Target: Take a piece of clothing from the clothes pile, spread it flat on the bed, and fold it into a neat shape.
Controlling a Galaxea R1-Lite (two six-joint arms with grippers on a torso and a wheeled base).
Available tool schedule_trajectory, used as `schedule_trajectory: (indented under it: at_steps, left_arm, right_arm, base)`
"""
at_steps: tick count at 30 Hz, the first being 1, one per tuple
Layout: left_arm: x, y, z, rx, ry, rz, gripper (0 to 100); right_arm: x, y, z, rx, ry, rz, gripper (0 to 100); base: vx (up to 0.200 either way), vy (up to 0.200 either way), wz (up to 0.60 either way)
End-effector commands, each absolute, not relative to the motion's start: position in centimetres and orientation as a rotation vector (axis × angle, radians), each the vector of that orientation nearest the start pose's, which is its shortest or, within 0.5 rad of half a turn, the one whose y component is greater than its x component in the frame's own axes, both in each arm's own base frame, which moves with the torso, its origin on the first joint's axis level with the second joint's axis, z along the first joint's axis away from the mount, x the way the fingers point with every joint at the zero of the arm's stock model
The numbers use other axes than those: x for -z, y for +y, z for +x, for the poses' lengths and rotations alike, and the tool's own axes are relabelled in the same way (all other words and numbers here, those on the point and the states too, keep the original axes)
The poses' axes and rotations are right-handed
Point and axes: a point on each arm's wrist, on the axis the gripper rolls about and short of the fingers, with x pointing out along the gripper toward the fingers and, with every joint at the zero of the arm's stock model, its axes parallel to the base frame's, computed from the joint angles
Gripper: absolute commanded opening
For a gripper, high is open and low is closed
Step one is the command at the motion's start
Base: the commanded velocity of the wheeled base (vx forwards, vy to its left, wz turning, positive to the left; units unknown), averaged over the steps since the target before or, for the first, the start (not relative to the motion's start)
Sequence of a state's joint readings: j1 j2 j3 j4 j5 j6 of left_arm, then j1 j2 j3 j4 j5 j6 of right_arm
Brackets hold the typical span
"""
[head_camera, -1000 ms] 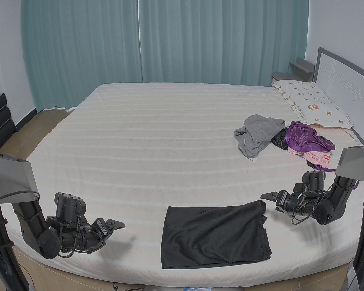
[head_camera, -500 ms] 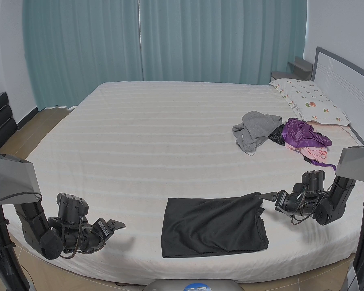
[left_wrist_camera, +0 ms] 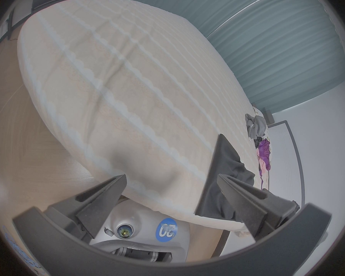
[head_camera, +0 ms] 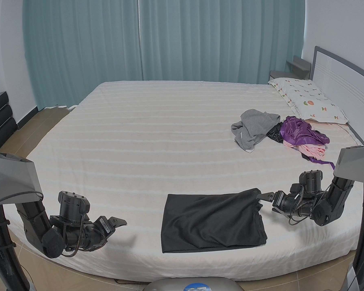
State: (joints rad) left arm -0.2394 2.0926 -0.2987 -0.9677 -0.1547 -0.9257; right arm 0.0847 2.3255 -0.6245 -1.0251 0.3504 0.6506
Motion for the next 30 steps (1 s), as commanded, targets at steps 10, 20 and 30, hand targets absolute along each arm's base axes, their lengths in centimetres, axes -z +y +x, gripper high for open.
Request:
schedule_trajectory:
  at_steps: [10, 20, 30]
  left_arm:
    - [-0.7, -7.3, 26.6, -0.011, 0.875, -0.865, 100]
    - [0.1, -9.7, 33.7, 0.014, 0.764, -0.842, 100]
    - [3.9, -13.3, 39.0, 0.025, 0.696, -0.65, 100]
  right_arm:
    - [2.9, 4.5, 32.8, -0.193, 0.818, 0.709, 100]
    - [3.0, 6.5, 32.3, -0.208, 0.845, 0.747, 100]
    - [3.2, 6.6, 32.2, -0.207, 0.845, 0.742, 100]
  base:
    - [0.0, -0.14, 0.0]
    - [0.0, 0.0, 0.0]
    - [0.0, 0.0, 0.0]
